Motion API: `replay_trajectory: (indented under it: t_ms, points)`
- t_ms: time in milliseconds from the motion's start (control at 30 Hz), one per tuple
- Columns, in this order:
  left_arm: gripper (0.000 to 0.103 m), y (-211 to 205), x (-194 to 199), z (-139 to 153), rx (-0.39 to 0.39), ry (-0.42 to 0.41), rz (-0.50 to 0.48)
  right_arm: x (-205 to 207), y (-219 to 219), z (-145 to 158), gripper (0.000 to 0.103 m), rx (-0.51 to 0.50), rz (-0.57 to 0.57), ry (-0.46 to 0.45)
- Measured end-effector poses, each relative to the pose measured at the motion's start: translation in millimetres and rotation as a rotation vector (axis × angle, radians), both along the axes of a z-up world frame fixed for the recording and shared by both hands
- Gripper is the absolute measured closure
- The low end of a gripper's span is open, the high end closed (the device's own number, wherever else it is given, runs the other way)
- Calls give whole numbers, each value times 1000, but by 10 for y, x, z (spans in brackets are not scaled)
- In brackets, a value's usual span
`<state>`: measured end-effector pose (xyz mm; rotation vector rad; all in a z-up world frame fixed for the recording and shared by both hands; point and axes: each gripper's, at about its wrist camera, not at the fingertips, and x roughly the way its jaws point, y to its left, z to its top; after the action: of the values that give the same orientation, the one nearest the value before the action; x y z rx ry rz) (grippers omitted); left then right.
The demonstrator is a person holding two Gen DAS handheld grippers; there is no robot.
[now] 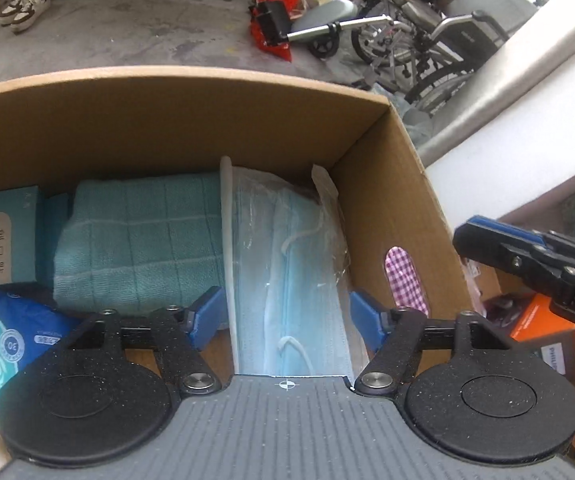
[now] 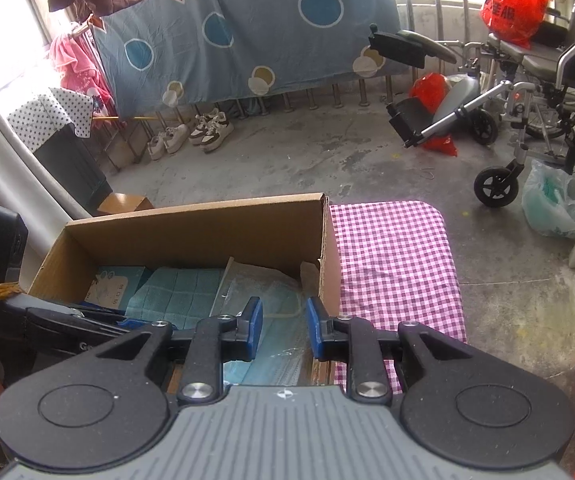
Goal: Organize soft objects
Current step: 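Lower the face-mask pack into the box beside the towel and open both grippers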
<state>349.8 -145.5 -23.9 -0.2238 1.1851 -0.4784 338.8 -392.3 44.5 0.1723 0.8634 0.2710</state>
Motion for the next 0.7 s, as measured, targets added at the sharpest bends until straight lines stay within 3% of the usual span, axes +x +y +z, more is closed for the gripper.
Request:
replay_trajectory:
  t_ms: [133, 267, 400, 533, 700]
  points:
    - [19, 297, -168, 283, -41, -52, 78, -135, 84, 198, 77, -7, 32, -22]
    - [7, 758, -453, 653, -87, -131, 172, -114, 406, 198, 76, 29, 149, 68]
    - [1, 1179, -835, 999, -84, -230, 242, 81, 899, -114, 76, 68, 286, 265]
    - [0, 1526, -1174, 1190, -96, -326, 306, 211, 1394, -559, 76, 39, 419, 457]
    - [0, 1971, -1578, 1112, -72, -389, 385, 288, 1627, -1003, 75, -127, 462, 586]
